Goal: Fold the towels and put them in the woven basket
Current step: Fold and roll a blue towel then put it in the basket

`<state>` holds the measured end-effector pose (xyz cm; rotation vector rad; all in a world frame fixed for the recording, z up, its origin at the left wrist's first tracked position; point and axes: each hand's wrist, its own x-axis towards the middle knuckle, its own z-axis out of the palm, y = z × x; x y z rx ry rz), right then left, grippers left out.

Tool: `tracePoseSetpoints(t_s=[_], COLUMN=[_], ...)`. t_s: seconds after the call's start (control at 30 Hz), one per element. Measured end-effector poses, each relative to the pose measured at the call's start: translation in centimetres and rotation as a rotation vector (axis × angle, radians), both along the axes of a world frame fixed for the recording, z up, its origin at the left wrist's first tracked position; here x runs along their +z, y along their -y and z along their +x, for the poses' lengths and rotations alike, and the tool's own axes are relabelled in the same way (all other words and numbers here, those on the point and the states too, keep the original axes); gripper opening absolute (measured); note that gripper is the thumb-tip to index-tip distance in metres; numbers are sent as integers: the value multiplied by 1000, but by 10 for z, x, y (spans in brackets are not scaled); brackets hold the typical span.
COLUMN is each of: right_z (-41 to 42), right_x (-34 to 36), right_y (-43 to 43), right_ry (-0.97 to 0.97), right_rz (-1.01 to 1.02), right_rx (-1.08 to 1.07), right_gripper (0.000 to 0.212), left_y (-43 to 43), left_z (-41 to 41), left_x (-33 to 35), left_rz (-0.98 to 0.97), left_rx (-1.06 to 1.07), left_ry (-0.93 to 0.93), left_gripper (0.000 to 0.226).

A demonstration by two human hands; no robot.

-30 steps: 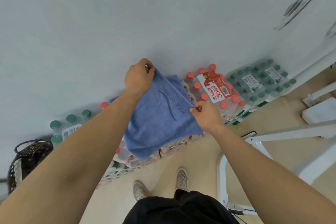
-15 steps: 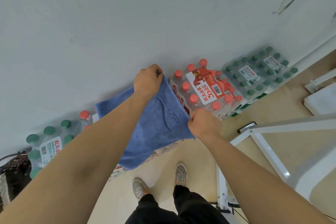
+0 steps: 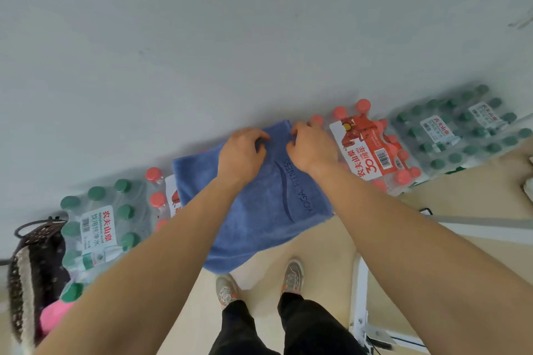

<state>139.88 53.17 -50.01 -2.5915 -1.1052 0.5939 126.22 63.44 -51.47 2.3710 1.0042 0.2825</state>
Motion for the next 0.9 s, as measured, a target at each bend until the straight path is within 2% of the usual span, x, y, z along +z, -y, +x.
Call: tracePoseSetpoints(t_s=[0.17,0.47,0.6,0.73,0.9], right_z=[7,13,18,17,14], right_x=[-14,-11,-6,4,18], right_y=[-25,-28,-18,-10,0], right_ry=[-63,-175,-214,-290,-336], right_rz=[66,260,340,396,423], right_rx=[-12,3,32,38,30], right_gripper=[37,16,13,21,30], left_y=[-2,-3,-2,1,7], left_z=[-1,-3,3,14,22], left_x=[-7,-7,3,13,23], left_rz=[4,-34,-103,-121,-194], left_rx=[-3,-18,17,-16,-38], left_ry=[21,39,41,43,66], left_gripper=[23,23,27,38,24])
